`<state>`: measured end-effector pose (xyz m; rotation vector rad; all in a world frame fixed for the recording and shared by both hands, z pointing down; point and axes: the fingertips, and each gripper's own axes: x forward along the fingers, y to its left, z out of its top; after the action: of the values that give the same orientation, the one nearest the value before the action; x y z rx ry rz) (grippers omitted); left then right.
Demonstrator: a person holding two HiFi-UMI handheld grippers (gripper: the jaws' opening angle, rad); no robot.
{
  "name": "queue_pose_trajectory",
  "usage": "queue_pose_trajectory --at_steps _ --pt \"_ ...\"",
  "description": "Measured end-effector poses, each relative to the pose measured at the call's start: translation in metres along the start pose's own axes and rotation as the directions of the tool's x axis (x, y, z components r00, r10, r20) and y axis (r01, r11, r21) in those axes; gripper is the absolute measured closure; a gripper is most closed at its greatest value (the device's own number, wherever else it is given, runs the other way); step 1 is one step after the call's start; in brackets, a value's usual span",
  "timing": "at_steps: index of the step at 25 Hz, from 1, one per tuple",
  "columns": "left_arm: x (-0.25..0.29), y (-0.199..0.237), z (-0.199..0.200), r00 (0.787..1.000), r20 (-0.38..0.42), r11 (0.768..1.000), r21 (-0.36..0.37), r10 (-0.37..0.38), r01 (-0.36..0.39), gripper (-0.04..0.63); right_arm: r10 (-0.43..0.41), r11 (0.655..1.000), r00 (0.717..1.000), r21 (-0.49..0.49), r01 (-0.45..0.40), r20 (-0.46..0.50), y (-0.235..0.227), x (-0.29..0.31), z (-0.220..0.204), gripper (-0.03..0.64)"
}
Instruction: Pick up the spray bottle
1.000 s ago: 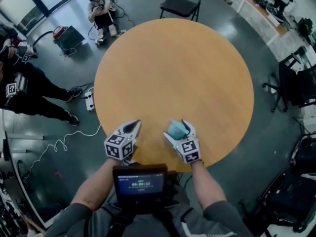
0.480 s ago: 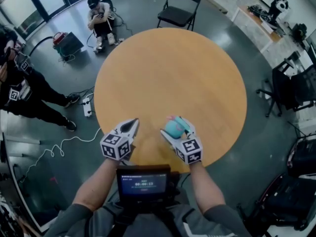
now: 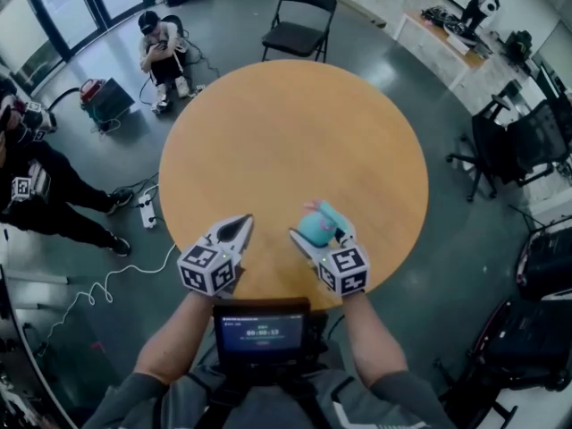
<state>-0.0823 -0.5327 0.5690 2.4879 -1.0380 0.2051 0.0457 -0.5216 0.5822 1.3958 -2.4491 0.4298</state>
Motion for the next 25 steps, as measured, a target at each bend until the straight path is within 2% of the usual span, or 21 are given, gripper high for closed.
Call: queue_pose_trajectory --at_steps 6,12,16,21,25 --pt "0.022 -0.036 0.024 0.992 -0.002 0.991 0.037 -0.129 0.129 0.595 -0.133 0.99 0.99 0.049 0.13 0.054 -0.021 -0.046 0.017 0.175" --pt "0.051 -0.093 0.029 0.961 -0.035 0.96 0.046 -0.273 0.275 0.595 -0.316 0.943 0.945 0.134 0.304 0.085 -0.054 -0.114 0.016 0.175" --pt "0.063 -0.14 0.031 0.928 -0.052 0.925 0.077 -0.37 0.373 0.595 -0.443 0.891 0.892 0.155 0.427 0.092 -0.071 -0.17 0.006 0.175" --pt "0.076 -0.198 0.027 0.888 -0.084 0.886 0.063 -0.453 0.459 0.595 -0.554 0.822 0.827 0.228 0.523 0.101 -0.08 -0.245 -0.006 0.175" --pt "0.08 -0.257 0.031 0.848 -0.074 0.844 0.079 -0.525 0.53 0.595 -0.667 0.738 0.736 0.243 0.63 0.116 -0.089 -0.317 -0.012 0.175"
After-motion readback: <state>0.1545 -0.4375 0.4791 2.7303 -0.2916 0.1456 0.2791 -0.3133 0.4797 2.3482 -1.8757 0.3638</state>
